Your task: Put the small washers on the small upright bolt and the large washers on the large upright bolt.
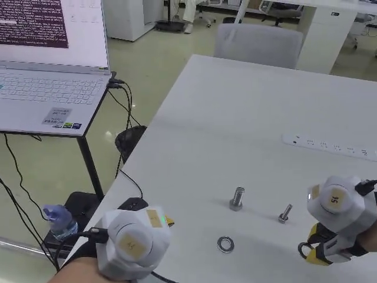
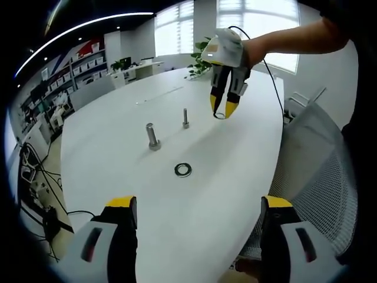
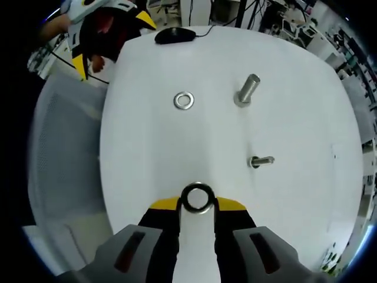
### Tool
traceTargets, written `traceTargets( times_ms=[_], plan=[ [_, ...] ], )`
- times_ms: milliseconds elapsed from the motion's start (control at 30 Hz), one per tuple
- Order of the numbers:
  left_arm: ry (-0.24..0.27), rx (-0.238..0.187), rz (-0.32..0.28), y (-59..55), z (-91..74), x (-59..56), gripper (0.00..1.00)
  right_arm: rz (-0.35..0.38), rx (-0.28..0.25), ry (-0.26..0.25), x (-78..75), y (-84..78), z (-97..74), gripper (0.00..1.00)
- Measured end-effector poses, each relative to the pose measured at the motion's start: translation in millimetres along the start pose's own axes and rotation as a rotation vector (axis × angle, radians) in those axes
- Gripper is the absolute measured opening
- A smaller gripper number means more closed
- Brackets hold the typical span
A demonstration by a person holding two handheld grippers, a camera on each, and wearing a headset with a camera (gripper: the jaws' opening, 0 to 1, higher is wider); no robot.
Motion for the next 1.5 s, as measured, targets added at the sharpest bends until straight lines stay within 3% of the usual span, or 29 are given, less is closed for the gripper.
traceTargets(
  times_ms=[400, 1500],
  plan=[
    [-0.001, -0.007, 0.006, 4.6, 1.4, 1.8, 0.88, 0.003, -0.028, -0.006, -8.9, 17.1, -19.5, 0.21],
    [-0.01, -0.004, -0.01, -2.6, 5.4, 9.7, 0.89, -0.047, -0.048, -0.026, -44.7, 90.9, -28.9, 0.21]
  ],
)
Point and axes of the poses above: the centre of the closed fingertips' face, and the gripper's own axes: z roughly forward along the fingers, x roughly to its left, y roughly out of its top, the point moved 8 cm from there along -z, roughly backward along the fingers, and after that the axes turned 14 degrees about y, right-handed, at the moved point
